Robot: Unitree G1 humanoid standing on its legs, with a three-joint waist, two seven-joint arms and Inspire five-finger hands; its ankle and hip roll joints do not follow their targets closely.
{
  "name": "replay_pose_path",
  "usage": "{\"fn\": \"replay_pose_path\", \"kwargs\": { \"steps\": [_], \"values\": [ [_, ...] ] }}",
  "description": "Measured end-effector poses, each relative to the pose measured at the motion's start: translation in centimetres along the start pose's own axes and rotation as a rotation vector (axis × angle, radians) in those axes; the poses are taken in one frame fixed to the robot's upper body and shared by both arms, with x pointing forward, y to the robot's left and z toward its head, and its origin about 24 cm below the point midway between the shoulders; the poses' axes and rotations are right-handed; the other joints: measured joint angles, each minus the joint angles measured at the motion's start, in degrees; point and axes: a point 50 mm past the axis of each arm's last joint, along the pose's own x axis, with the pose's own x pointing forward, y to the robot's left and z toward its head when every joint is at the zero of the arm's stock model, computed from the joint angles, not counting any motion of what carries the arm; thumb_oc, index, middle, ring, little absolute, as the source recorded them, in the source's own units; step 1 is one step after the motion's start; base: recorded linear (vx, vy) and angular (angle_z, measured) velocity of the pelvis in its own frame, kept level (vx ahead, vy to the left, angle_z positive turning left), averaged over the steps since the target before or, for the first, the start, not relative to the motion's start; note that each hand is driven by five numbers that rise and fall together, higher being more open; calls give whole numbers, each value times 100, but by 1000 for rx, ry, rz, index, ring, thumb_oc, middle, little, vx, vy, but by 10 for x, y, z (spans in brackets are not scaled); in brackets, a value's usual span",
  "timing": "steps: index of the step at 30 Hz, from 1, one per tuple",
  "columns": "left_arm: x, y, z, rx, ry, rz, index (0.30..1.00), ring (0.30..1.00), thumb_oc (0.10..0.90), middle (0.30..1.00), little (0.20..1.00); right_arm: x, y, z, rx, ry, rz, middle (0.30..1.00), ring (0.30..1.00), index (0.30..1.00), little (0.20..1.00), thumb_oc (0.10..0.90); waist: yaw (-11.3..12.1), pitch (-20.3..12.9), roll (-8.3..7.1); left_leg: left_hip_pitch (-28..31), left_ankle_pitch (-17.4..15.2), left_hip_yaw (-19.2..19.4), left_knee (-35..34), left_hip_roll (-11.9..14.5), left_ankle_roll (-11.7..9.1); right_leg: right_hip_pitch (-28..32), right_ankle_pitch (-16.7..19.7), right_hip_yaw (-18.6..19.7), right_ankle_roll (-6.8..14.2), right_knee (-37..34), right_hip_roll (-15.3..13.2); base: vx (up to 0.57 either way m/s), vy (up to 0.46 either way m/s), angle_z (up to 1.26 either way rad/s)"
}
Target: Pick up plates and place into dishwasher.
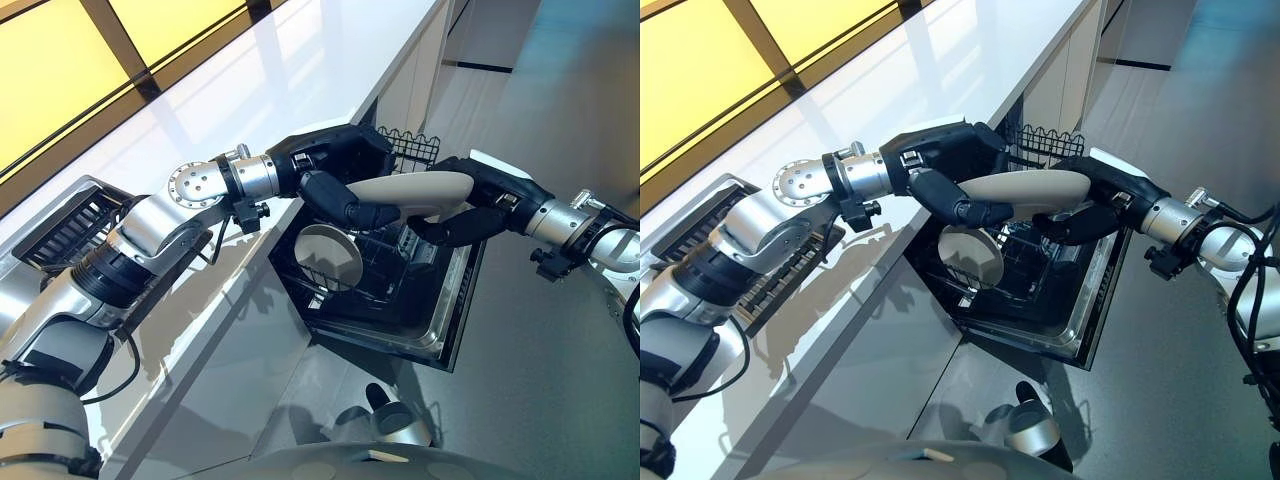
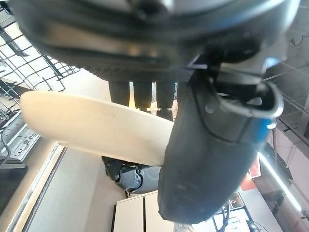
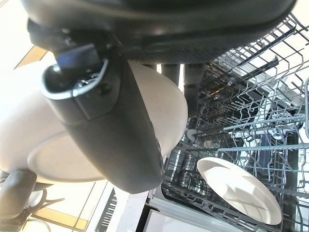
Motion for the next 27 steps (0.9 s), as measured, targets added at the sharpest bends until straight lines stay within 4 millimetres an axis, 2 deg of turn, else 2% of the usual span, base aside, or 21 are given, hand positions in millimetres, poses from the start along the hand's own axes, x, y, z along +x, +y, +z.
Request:
{"fn": "replay_pose_path", "kwargs": {
  "steps": [9,13,20,27],
  "values": [
    [-5,1,-8,-19,25,14,900,900,800,900,900,-4,-7,3,-7,-12,-37,300,300,300,200,100,51,10,-15,-3,1,-7,0,5,-1,3,8,-31,-12,0,0,0,0,0],
    [-13,3,-13,-39,26,33,900,900,800,900,900,-6,-6,0,12,-11,-52,300,300,300,200,100,83,24,-37,-2,5,-41,-1,21,-8,17,7,-163,-10,0,-8,-1,-7,2],
    [-43,8,-30,-106,44,125,900,900,800,900,900,-19,-1,-17,50,44,-91,300,300,300,200,100,199,49,-76,-9,7,-63,1,23,-11,21,11,-186,-16,0,-12,0,-1,0],
    [-67,5,-47,-167,60,207,900,900,800,900,900,-36,1,-38,-59,209,-124,300,300,300,200,100,306,107,-165,-11,8,-93,3,22,-11,38,10,-221,-17,-1,-21,0,1,1]
  ]
}}
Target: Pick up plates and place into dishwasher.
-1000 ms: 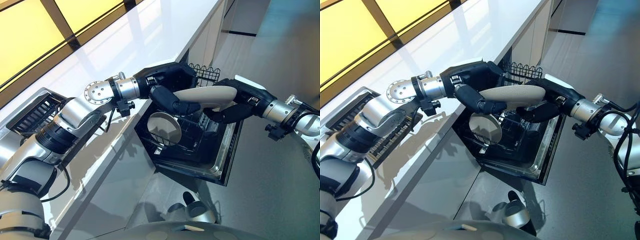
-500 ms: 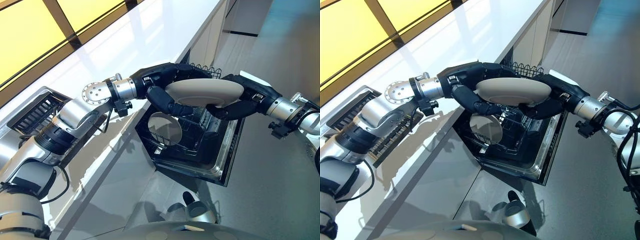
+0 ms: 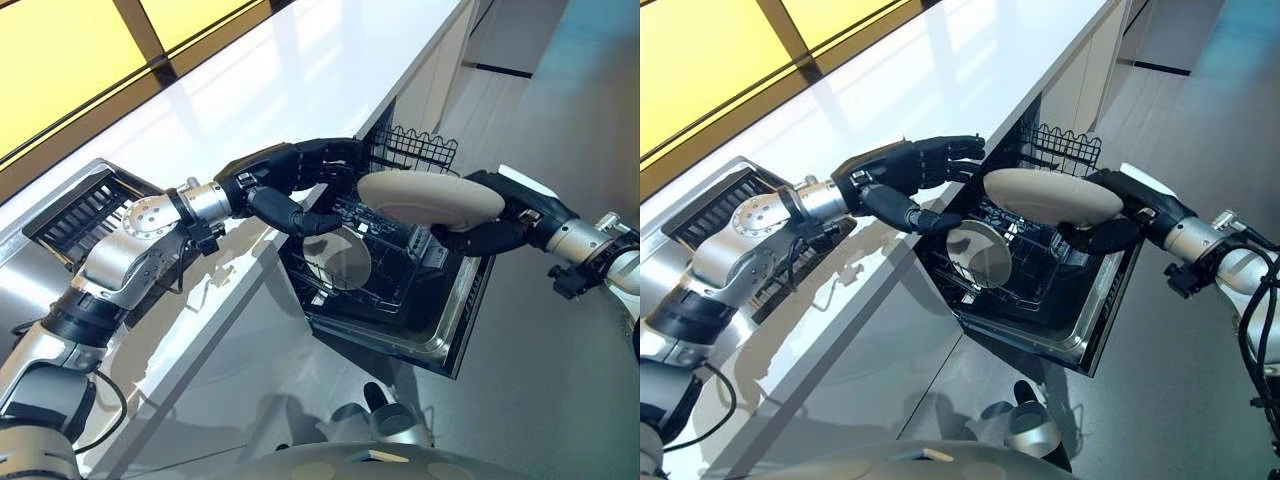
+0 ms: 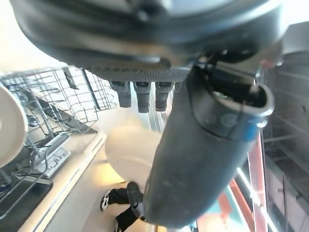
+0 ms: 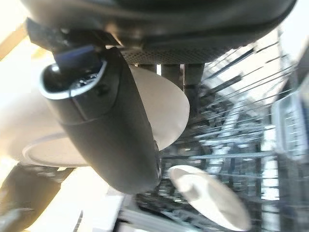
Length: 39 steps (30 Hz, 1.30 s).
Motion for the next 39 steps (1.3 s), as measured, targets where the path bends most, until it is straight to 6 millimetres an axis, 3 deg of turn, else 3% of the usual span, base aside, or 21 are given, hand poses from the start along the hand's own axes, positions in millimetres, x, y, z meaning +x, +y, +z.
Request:
{"fn": "replay_pose_path", "kwargs": {
  "steps": [5,11,16,24,31,39],
  "values": [
    [-11,2,-2,2,-34,52,900,900,800,900,900,-15,-2,-29,-131,203,-58,300,300,300,200,100,47,24,-38,-20,0,-95,2,0,0,30,-9,-157,-34,0,-17,-7,-9,9],
    [-21,8,6,28,-100,165,900,900,800,900,900,-28,-3,-53,-155,368,-93,300,300,300,200,100,77,69,-108,-40,4,-172,4,-6,5,54,-13,-272,-37,0,-65,-19,-16,6],
    [-14,-5,16,36,-211,144,900,900,800,900,900,-34,-8,-70,-144,461,-164,300,300,300,200,100,215,86,-136,-62,26,-270,11,-6,9,86,-12,-423,-38,1,-79,-14,-35,10],
    [-5,-28,42,65,-393,74,900,900,800,900,900,-3,0,-77,-122,507,-131,300,300,300,200,100,377,98,-156,-106,94,-492,2,-3,30,161,-29,-656,-15,-1,-81,-6,-47,14],
    [-4,-29,43,58,-409,87,900,900,800,900,900,8,-5,-89,-76,588,-163,300,300,300,200,100,746,99,-159,-149,138,-634,21,-10,32,201,-9,-759,-44,0,-85,24,-42,10],
    [-5,-29,49,89,-490,155,900,900,800,900,900,19,-8,-107,-12,695,-152,300,300,300,200,100,1003,105,-168,-210,199,-845,22,-1,25,259,-27,-986,-66,1,-88,43,-60,13]
  ]
}}
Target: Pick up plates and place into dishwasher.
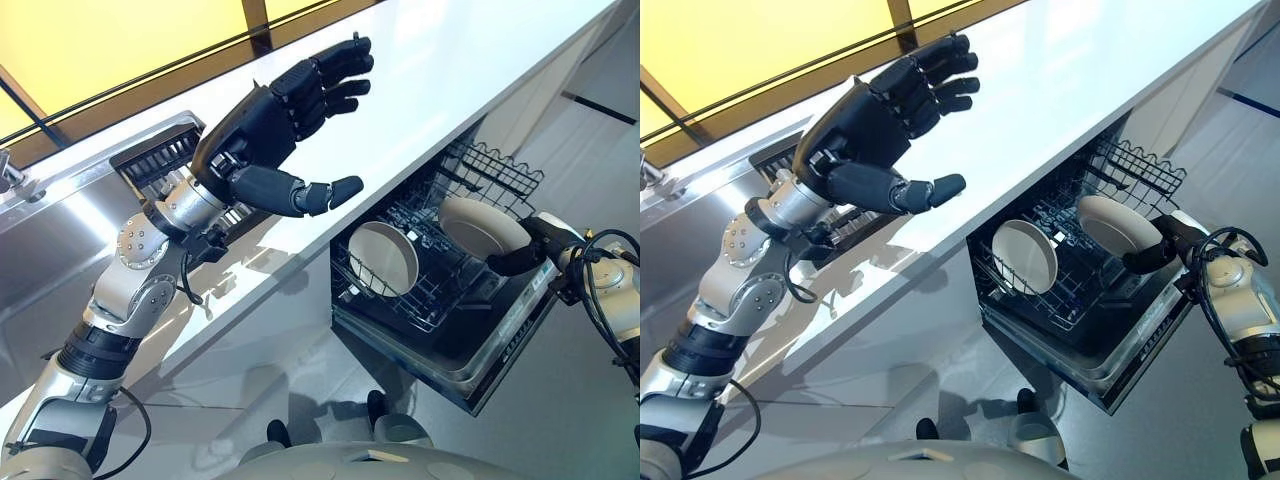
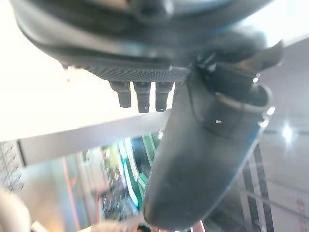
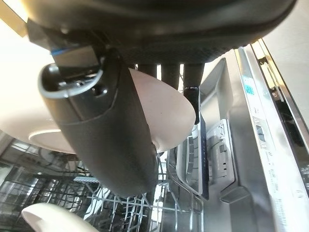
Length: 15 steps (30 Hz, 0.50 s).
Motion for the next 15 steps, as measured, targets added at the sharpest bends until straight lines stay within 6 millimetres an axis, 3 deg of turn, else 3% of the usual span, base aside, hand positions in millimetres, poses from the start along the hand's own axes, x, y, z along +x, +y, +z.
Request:
{"fn": "replay_pose_path", "kwargs": {
  "steps": [6,11,15],
  "values": [
    [-1,2,-2,10,11,27,900,900,800,900,900,5,1,-24,40,128,4,300,300,300,200,100,254,6,-9,-148,82,-251,-1,-10,15,0,-1,-216,-1,-1,-18,-4,-74,20],
    [-3,6,-5,13,34,33,900,900,800,900,900,8,-14,-34,119,208,-59,300,300,300,200,100,430,20,-27,-417,193,-421,0,-2,16,-176,-2,-376,0,-11,-20,-127,-59,19],
    [-4,7,-4,22,40,25,900,900,800,900,900,12,-26,-25,163,213,-102,300,300,300,200,100,483,203,-35,-608,306,-508,3,-14,22,-319,64,-454,-81,-1,-22,-114,-33,11]
  ]
}}
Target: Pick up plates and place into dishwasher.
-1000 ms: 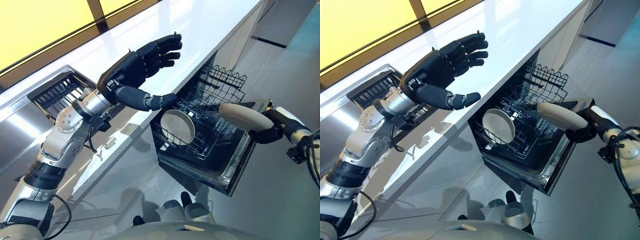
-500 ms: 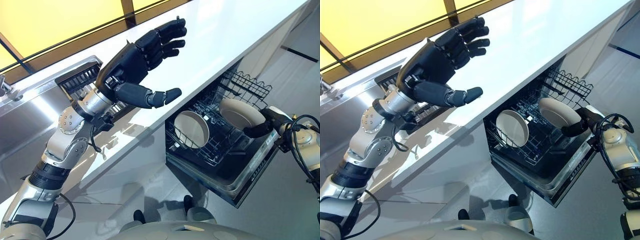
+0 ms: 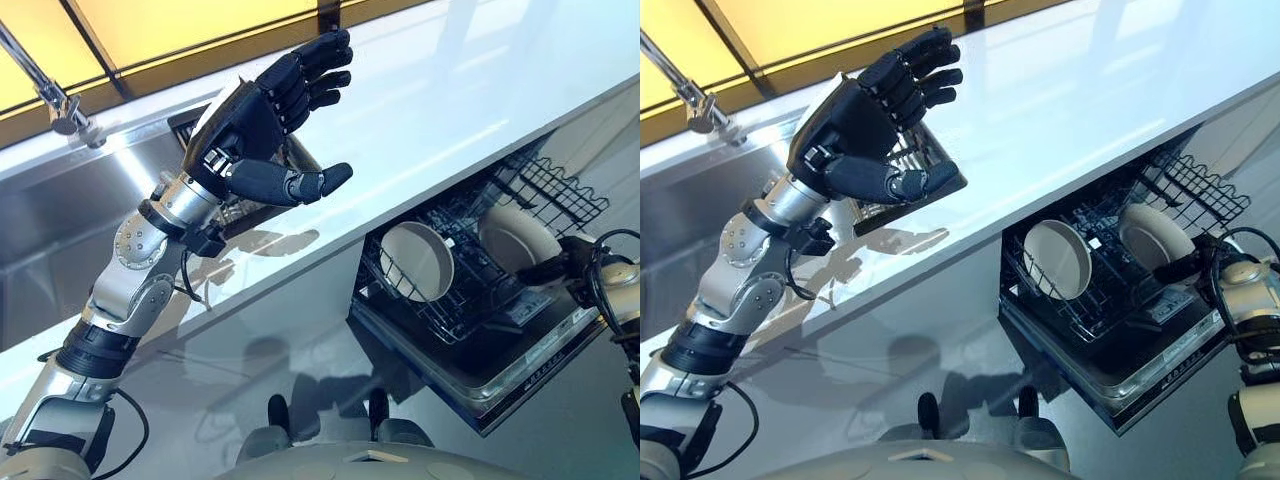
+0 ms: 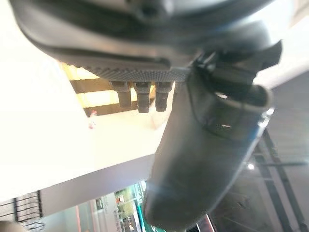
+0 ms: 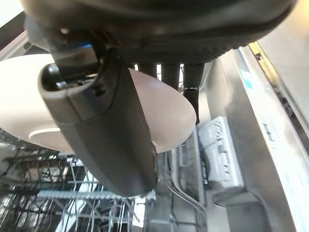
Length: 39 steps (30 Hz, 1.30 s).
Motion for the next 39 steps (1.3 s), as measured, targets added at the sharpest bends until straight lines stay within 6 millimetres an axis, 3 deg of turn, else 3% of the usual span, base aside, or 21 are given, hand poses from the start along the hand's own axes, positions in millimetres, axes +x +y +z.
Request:
{"fn": "replay_pose_path", "kwargs": {
  "steps": [7,13,23,28,34,38,39],
  "values": [
    [3,3,5,32,7,-24,900,900,800,900,900,1,-17,16,105,-26,-88,300,300,300,200,100,105,477,57,-177,56,-100,1,14,-12,-131,40,-78,-34,2,16,-66,-49,6],
    [21,-1,16,59,-44,-84,900,900,800,900,900,2,-25,25,155,-39,-139,300,300,300,200,100,181,731,112,-247,55,-111,1,12,-14,-186,40,-96,-34,2,16,-68,-14,1],
    [25,-7,14,49,-39,-111,900,900,800,900,900,5,-25,25,162,-36,-156,300,300,300,200,100,203,783,206,-332,69,-148,1,12,-24,-249,39,-172,-35,2,4,-34,-8,2],
    [25,-7,13,48,-38,-110,900,900,800,900,900,6,-23,29,76,-44,-167,300,300,300,200,100,210,783,207,-334,71,-162,2,11,-21,-242,39,-200,-35,2,-15,-24,1,1],
    [25,-10,10,38,-30,-115,900,900,800,900,900,9,-12,37,-187,-41,-294,300,300,300,200,100,222,802,243,-332,84,-184,2,9,-16,-224,39,-228,-34,1,-23,-1,5,0],
    [25,-11,10,35,-28,-113,900,900,800,900,900,10,-4,39,-189,-30,-347,300,300,300,200,100,218,816,272,-321,86,-189,2,1,-13,-207,39,-234,-34,2,-30,14,44,1],
    [25,-11,10,35,-29,-111,900,900,800,900,900,11,-1,40,-188,-31,-356,869,869,869,864,764,210,816,272,-316,86,-188,2,1,-13,-203,39,-233,-34,2,-30,32,59,0]
  ]
}}
